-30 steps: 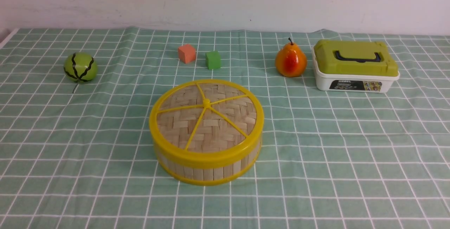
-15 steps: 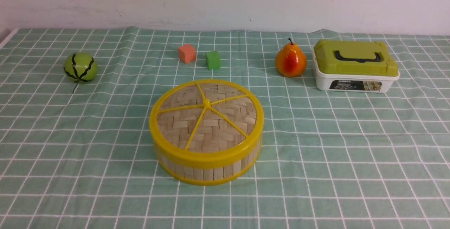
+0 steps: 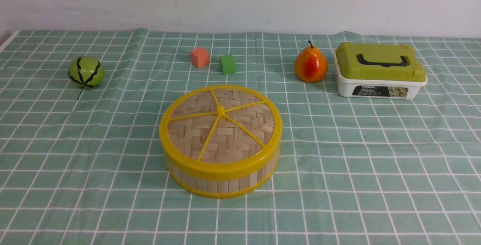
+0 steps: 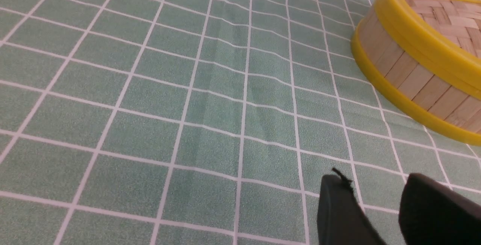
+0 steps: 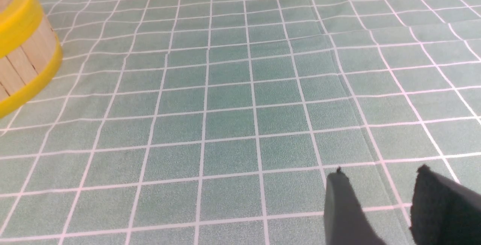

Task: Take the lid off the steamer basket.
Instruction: Use the left arm to lift the lid of the steamer

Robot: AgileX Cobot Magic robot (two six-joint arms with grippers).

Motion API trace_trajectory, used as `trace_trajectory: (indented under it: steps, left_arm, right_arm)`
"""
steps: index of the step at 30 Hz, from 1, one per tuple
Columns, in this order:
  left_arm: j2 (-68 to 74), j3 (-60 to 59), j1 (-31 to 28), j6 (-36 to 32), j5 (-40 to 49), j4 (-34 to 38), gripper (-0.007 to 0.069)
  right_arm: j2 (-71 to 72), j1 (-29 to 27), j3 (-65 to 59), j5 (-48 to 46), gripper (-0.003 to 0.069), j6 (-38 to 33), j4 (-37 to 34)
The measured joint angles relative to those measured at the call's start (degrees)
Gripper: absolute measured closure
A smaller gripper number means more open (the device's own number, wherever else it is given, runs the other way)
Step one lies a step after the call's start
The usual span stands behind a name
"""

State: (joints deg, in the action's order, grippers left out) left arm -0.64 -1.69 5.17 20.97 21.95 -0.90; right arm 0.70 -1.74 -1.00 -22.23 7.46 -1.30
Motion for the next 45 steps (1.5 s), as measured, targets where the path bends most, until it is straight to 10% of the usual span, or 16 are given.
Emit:
trace_trajectory:
  steps: [9, 22, 38, 45]
  left_arm:
    - [0.0, 0.0, 0.0, 0.99, -0.51, 2.33, 0.0386]
    - [0.0, 0.0, 0.0, 23.47, -8.51, 46.42, 0.0386]
    - [0.0, 0.16, 0.0, 23.34, -23.03, 52.79, 0.0398]
    - [1.4, 12.98, 0.0, 8.18, -26.52, 50.02, 0.0613]
  right_arm:
    - [0.0, 0.0, 0.0, 0.0, 0.0418, 0.0, 0.0]
    - [0.0, 0.0, 0.0, 0.0, 0.0418, 0.0, 0.0]
    - [0.0, 0.0, 0.0, 0.0, 0.0418, 0.0, 0.0]
    - [0.0, 0.0, 0.0, 0.0, 0.0418, 0.0, 0.0]
